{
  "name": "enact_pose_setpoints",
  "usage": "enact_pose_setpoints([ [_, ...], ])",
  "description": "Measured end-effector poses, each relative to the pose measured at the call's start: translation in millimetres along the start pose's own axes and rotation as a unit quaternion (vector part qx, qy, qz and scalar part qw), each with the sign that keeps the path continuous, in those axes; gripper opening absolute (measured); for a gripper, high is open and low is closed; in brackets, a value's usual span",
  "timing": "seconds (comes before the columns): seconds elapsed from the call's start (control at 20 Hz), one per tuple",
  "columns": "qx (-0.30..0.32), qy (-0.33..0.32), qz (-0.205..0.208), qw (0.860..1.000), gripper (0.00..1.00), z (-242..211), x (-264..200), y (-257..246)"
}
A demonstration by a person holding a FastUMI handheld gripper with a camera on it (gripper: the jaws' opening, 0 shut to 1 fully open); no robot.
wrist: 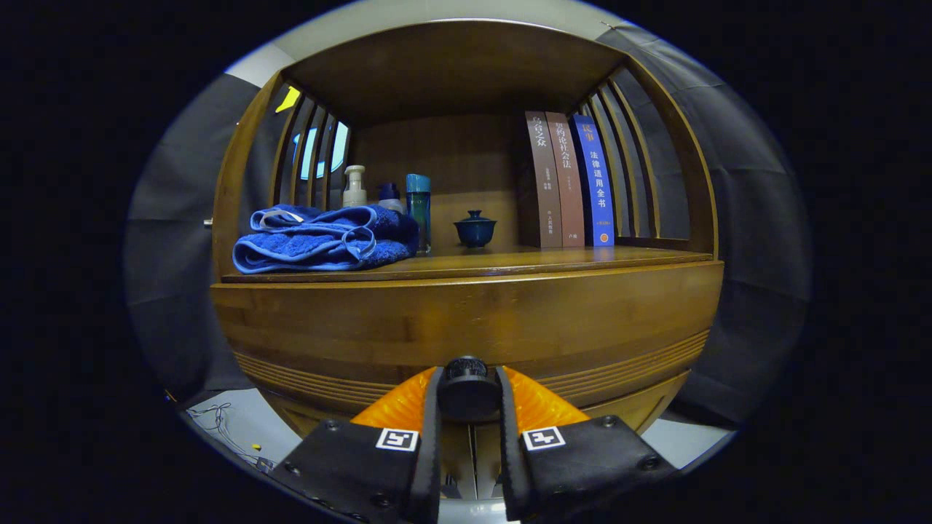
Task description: Pull open the drawer, take out the items inside it, and place them on the countertop above the cabinet.
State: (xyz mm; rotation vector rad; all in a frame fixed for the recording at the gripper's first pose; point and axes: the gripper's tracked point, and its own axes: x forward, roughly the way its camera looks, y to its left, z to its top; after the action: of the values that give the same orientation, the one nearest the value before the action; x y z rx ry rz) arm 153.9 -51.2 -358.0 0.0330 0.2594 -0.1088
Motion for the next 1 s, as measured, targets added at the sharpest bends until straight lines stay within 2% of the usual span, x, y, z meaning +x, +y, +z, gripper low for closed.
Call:
enact_pose_setpoints([
  [0.4, -0.015, 0.005, 0.003, 1.0, 0.38, -2.7, -14.1, -0.5],
  [1.0, -0.022, 0.023, 0.001, 0.999, 0.38, -11.0, -96.7, -2.4],
])
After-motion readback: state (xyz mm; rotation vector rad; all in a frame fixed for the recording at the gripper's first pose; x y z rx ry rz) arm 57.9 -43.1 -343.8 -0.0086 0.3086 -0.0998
